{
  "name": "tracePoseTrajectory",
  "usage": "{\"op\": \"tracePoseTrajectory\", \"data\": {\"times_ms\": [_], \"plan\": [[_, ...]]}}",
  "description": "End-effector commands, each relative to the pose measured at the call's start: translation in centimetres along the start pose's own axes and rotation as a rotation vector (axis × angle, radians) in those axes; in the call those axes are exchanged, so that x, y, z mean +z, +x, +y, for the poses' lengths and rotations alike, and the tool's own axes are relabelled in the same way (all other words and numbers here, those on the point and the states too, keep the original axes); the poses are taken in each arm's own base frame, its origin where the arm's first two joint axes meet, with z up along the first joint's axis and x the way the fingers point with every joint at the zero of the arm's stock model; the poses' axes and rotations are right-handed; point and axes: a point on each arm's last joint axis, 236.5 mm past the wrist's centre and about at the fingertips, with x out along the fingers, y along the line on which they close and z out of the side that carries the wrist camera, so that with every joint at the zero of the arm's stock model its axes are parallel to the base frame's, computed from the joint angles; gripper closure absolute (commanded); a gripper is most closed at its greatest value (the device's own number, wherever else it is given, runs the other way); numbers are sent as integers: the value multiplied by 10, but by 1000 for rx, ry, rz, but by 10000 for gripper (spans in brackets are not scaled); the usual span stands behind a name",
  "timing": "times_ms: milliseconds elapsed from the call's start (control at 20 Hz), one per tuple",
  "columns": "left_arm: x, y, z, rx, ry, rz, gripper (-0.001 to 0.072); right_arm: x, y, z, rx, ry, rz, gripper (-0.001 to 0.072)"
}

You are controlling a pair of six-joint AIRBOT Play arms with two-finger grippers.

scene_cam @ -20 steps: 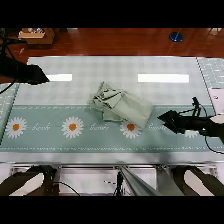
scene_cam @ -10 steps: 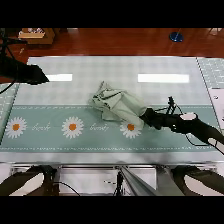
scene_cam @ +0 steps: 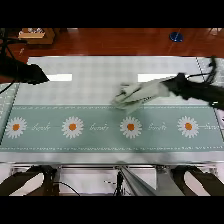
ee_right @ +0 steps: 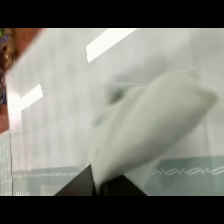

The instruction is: Fold the shirts.

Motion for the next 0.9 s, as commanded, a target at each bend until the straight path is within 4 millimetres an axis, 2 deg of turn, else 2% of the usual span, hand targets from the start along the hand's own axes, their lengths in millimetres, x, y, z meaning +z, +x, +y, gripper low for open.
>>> {"op": "tracePoseTrajectory", "data": {"times_ms": [0,150,300,450,600,650,750,850], "plan": [[2,0,0,2,0,-11,444,36,-97,-4,-179,-18,-63,693],[3,0,1,3,0,-15,444,49,-157,-31,-314,39,-90,693],[3,0,1,3,1,-15,444,39,-205,-76,-466,176,-97,693],[4,0,1,4,42,-16,443,5,-252,-127,-685,303,-34,693],[10,0,3,12,41,-44,444,-50,-333,-181,-1085,432,97,693],[13,-1,4,16,41,-55,443,-56,-351,-188,-1161,472,89,693],[13,-1,4,16,41,-57,443,-62,-365,-194,-1216,502,97,693],[13,-1,4,16,42,-57,443,-77,-389,-202,-1331,557,139,693]]}}
